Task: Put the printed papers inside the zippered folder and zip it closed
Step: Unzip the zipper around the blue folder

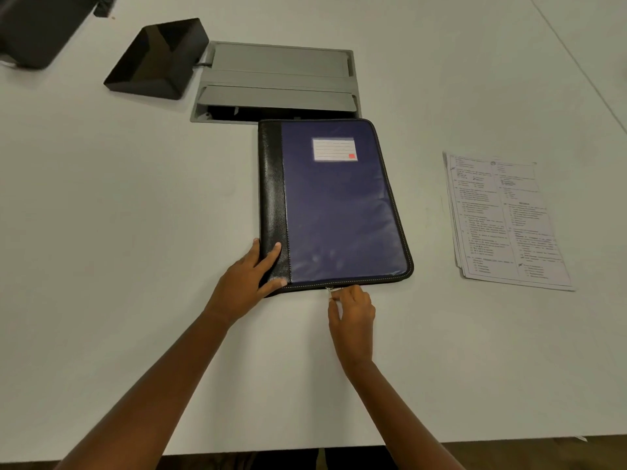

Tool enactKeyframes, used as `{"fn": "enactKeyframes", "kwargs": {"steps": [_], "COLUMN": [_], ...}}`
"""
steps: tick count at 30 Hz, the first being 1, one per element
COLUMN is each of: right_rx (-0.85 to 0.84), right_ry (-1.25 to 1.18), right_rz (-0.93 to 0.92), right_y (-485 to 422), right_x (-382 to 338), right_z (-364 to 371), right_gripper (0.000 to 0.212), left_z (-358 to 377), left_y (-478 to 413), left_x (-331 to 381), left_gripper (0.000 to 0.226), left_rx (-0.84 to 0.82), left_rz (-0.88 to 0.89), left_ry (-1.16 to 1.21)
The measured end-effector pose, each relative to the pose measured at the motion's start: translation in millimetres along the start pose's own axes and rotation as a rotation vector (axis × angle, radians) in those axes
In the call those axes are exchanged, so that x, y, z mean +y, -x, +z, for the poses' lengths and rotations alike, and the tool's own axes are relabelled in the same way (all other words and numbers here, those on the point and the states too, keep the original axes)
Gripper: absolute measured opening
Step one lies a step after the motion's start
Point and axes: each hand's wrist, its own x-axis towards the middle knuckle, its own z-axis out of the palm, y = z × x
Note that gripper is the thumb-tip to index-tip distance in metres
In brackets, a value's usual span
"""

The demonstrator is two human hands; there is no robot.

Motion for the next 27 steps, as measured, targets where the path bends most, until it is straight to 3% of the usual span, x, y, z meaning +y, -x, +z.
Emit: {"fn": "enactKeyframes", "kwargs": {"steps": [8, 14, 21, 27], "right_rx": [-0.019, -0.132, -0.071, -0.032], "right_ry": [0.014, 0.065, 0.107, 0.187], "right_rz": [-0.076, 0.029, 0.076, 0.051], "right_y": [6.8, 3.9, 5.9, -2.6], "right_x": [-8.1, -1.9, -4.0, 5.0], "right_z": [6.4, 11.2, 14.4, 2.5], "right_gripper": [0.007, 0.018, 0.017, 0.013], "left_z": [6.3, 7.8, 15.1, 17.9], "left_y": [-1.8, 1.1, 7.8, 14.5], "left_x": [0.2, 4.2, 4.2, 21.7], "left_gripper": [0.090, 0.081, 0.082, 0.068], "left_rx": [0.044, 0.048, 0.071, 0.268], "left_rz": [0.004, -0.002, 0.032, 0.068], "left_ry": [-0.079, -0.037, -0.095, -0.268]}}
